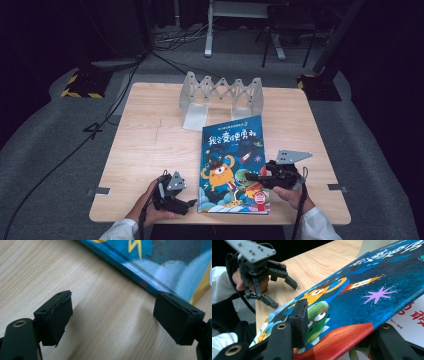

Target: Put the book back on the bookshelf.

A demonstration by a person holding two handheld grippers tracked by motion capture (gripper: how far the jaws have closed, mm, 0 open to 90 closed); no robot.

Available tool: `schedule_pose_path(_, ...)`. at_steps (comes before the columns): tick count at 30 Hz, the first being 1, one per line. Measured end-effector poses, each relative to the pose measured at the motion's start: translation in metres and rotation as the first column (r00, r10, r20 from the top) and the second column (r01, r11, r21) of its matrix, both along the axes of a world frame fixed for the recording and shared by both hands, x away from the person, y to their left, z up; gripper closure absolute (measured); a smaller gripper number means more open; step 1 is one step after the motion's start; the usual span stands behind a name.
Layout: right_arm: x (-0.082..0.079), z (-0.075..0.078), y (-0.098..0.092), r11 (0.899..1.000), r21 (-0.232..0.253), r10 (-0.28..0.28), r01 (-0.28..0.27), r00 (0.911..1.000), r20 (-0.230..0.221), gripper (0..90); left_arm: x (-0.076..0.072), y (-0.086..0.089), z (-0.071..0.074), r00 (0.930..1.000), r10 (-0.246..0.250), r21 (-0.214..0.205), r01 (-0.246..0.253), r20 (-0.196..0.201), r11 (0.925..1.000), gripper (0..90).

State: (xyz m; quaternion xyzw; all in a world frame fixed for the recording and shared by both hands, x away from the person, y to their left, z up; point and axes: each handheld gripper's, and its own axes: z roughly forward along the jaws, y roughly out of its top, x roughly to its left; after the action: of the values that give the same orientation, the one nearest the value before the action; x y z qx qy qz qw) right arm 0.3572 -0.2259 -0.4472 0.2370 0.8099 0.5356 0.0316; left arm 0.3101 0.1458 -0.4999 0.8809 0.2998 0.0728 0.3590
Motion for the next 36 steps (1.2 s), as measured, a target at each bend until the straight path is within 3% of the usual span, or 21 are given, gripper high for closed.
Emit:
schedule_pose_path(2, -0.008, 0.002, -0.003, 1.0, 0.0, -0.013, 0.013, 0.9992, 0.037, 54.6, 0.002, -0.003, 0.004, 0.9998, -0.009, -0.04, 0.009, -0.018, 0.9992, 16.9)
schedule_pose_path(6, -0.017, 0.003, -0.006, 1.0, 0.001, -0.02, 0.02, 0.9957, 0.09, 54.6, 0.006, -0.009, 0.008, 0.9992, -0.037, -0.067, 0.036, -0.016, 0.9971, 16.2)
schedule_pose_path(15, -0.025, 0.003, -0.011, 1.0, 0.008, -0.016, 0.015, 0.9879, 0.154, 54.6, 0.028, -0.026, 0.005, 0.9942, -0.104, -0.118, 0.1, -0.026, 0.988, 15.3)
schedule_pose_path(20, -0.027, 0.003, -0.013, 1.0, 0.013, -0.011, 0.009, 0.9845, 0.175, 54.6, 0.041, -0.029, 0.004, 0.99, -0.132, -0.204, 0.119, -0.05, 0.9718, 15.2)
schedule_pose_path(23, -0.028, 0.003, -0.012, 1.0, 0.014, -0.005, 0.003, 0.9821, 0.188, 54.6, 0.044, -0.032, 0.004, 0.9886, -0.142, -0.217, 0.128, -0.049, 0.9677, 12.0)
schedule_pose_path(24, -0.029, 0.004, -0.012, 1.0, 0.015, -0.004, 0.001, 0.9809, 0.195, 54.6, 0.049, -0.034, 0.005, 0.987, -0.15, -0.252, 0.131, -0.057, 0.9588, 12.2)
schedule_pose_path(27, -0.03, 0.004, -0.012, 1.0, 0.013, 0.0, -0.002, 0.9777, 0.21, 54.6, 0.054, -0.039, 0.007, 0.986, -0.156, -0.296, 0.132, -0.059, 0.9459, 12.4)
schedule_pose_path(29, -0.031, 0.005, -0.012, 1.0, 0.014, 0.002, -0.006, 0.9768, 0.214, 54.6, 0.056, -0.04, 0.007, 0.9855, -0.158, -0.304, 0.132, -0.061, 0.9433, 9.9)
schedule_pose_path(31, -0.031, 0.005, -0.011, 1.0, 0.014, 0.013, -0.016, 0.9734, 0.229, 54.6, 0.061, -0.044, 0.008, 0.9861, -0.152, -0.323, 0.122, -0.068, 0.9383, 5.7)
schedule_pose_path(32, -0.031, 0.005, -0.01, 1.0, 0.014, 0.014, -0.018, 0.9724, 0.233, 54.6, 0.066, -0.044, 0.009, 0.9872, -0.139, -0.353, 0.103, -0.079, 0.93, 5.2)
schedule_pose_path(33, -0.031, 0.005, -0.01, 1.0, 0.014, 0.014, -0.018, 0.9724, 0.233, 54.6, 0.066, -0.044, 0.009, 0.9872, -0.139, -0.353, 0.103, -0.079, 0.93, 5.4)
schedule_pose_path(36, -0.031, 0.006, -0.008, 1.0, 0.012, 0.016, -0.019, 0.968, 0.251, 54.7, 0.069, -0.041, 0.013, 0.9901, -0.115, -0.387, 0.076, -0.08, 0.919, 8.8)
